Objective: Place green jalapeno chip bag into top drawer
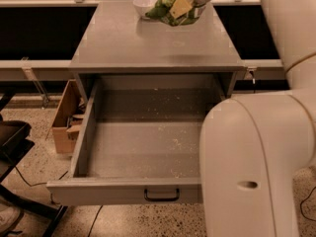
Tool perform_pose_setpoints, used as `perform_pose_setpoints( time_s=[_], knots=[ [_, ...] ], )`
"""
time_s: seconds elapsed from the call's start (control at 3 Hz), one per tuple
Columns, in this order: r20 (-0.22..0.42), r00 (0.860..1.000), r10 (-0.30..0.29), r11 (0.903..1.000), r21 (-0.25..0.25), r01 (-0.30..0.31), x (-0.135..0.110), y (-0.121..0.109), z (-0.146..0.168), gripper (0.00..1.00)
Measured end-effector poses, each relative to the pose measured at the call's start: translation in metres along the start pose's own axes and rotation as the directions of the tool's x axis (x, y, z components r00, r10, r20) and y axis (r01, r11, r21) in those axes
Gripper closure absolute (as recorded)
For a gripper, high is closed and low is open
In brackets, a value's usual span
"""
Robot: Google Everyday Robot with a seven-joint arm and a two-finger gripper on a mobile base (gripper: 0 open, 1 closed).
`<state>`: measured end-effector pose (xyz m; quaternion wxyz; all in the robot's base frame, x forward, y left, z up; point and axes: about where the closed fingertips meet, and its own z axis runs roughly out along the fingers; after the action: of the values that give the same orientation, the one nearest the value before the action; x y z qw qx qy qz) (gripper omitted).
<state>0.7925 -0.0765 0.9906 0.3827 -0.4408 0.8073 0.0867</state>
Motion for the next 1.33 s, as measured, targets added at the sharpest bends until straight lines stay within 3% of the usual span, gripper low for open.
perform_pose_setpoints(
  time_s=[0.33,0.67,1.0,1.33],
  knots=[
    [-0.13,0.988,0.087,0.9952,-0.032,-0.092,0.055,0.011,-0.057,1.0],
    [-0.235,0.958,0.161,0.9815,-0.063,-0.181,0.106,0.028,-0.1,1.0],
    [-0.297,0.931,0.211,0.9595,-0.118,-0.256,0.152,0.048,-0.112,1.0],
    [-0.289,0.926,0.243,0.9311,-0.198,-0.306,0.195,0.069,-0.107,1.0]
  ],
)
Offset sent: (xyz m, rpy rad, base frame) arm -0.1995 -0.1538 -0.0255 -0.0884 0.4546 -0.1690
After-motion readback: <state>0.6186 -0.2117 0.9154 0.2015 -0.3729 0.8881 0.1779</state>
